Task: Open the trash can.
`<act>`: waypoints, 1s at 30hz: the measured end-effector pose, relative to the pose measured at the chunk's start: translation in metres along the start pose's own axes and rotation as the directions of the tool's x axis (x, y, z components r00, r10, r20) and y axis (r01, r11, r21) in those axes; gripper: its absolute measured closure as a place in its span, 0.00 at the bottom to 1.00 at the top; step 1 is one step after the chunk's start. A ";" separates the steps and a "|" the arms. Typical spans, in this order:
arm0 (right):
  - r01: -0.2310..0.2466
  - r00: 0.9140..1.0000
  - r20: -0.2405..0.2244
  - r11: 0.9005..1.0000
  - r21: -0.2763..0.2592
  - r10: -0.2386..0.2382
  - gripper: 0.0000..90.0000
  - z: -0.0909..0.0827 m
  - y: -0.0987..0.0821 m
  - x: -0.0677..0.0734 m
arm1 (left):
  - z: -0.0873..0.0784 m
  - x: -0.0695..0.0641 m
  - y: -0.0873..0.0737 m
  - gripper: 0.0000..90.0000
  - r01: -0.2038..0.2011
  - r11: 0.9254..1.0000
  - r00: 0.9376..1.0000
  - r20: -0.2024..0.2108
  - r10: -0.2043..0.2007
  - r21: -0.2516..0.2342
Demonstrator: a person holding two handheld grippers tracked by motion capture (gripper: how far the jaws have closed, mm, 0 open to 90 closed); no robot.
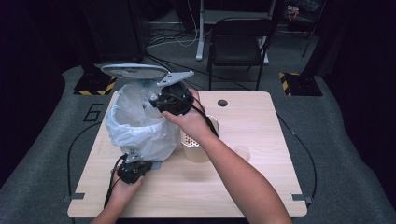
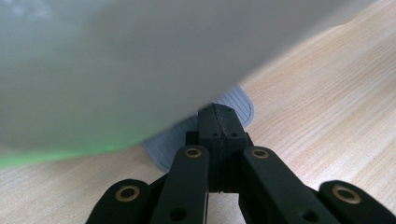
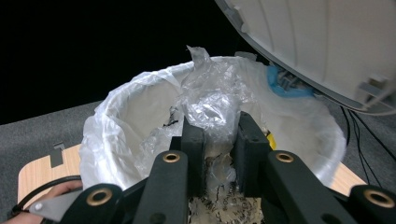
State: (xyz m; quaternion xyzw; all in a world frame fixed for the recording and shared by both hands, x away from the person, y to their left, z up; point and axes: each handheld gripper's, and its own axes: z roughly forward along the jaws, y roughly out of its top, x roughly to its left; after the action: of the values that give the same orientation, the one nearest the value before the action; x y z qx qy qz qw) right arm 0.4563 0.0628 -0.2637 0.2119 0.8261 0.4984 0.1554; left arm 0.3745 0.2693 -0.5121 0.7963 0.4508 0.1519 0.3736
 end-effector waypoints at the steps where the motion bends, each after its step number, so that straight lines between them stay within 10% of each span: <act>1: -0.002 1.000 0.001 1.000 -0.001 0.002 0.85 0.002 0.000 0.001 | 0.000 0.000 0.000 1.00 0.001 1.000 1.000 0.001 -0.001 -0.003; 18: 0.000 1.000 0.005 1.000 0.003 0.000 0.82 0.037 0.001 0.007 | 0.000 0.001 0.000 1.00 -0.004 1.000 1.000 0.006 0.004 0.000; 23: -0.008 1.000 0.015 1.000 -0.003 0.008 0.53 0.042 -0.001 0.009 | 0.000 0.001 0.000 1.00 -0.006 1.000 1.000 0.006 0.006 0.002; 30: -0.026 1.000 0.015 0.999 -0.044 0.027 0.48 0.031 0.001 0.009 | 0.000 0.001 0.000 1.00 -0.004 1.000 1.000 0.006 0.004 0.002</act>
State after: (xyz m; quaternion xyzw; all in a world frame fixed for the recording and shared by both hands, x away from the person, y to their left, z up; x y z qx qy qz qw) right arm 0.4633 0.0913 -0.2776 0.2233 0.8109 0.5167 0.1601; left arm 0.3748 0.2702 -0.5118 0.7980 0.4484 0.1495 0.3740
